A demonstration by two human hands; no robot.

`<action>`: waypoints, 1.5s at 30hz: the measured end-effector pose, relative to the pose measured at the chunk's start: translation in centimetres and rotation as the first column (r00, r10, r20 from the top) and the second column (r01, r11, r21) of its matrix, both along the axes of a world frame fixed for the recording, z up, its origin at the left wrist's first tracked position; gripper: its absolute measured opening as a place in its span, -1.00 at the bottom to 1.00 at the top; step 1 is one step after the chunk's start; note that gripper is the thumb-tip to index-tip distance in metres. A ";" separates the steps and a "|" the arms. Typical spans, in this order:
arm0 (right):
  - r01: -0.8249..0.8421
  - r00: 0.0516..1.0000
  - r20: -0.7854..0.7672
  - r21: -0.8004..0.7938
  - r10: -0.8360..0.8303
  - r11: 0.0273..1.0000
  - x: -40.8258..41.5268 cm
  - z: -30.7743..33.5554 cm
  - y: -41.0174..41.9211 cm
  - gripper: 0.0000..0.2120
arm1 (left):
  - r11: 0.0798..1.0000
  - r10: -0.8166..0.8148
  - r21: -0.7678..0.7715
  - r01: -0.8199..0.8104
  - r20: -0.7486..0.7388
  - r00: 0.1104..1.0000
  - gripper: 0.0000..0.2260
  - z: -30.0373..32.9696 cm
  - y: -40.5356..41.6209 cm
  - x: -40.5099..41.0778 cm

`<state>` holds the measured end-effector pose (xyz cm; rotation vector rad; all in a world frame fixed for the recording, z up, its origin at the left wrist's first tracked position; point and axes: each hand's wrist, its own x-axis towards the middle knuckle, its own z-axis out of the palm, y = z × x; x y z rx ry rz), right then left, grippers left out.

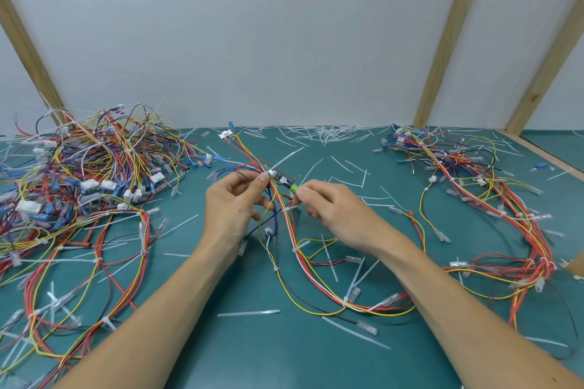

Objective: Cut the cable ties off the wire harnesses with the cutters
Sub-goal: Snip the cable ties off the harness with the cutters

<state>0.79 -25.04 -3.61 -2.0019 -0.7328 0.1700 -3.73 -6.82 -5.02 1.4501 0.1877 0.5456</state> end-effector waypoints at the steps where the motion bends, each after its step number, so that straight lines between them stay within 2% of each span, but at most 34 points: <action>1: 0.001 1.000 -0.001 -0.002 -0.001 1.000 0.0 0.0 0.0 -0.72 | 1.000 0.000 0.000 0.000 0.000 1.000 -0.93 0.0 0.0 0.0; 29: 0.033 0.999 0.028 -0.032 -0.032 0.999 -0.2 0.2 0.0 -0.74 | 1.000 0.009 0.005 -0.009 -0.015 1.000 -0.92 -0.2 0.1 0.2; 39: 0.103 0.994 -0.033 0.040 -0.102 0.994 -0.4 -0.2 0.4 -0.56 | 0.999 -0.030 0.010 0.031 -0.057 0.998 -0.89 -0.1 0.1 0.3; 42: 0.134 0.989 -0.072 0.130 -0.125 0.982 -0.2 -0.2 0.6 -0.63 | 0.998 -0.063 -0.003 0.063 -0.068 0.996 -0.91 -0.1 0.0 0.4; 45: 0.186 0.979 -0.124 0.197 -0.164 0.963 0.1 -0.2 0.5 -0.84 | 0.997 -0.071 -0.013 0.070 -0.064 0.995 -0.91 -0.1 0.0 0.3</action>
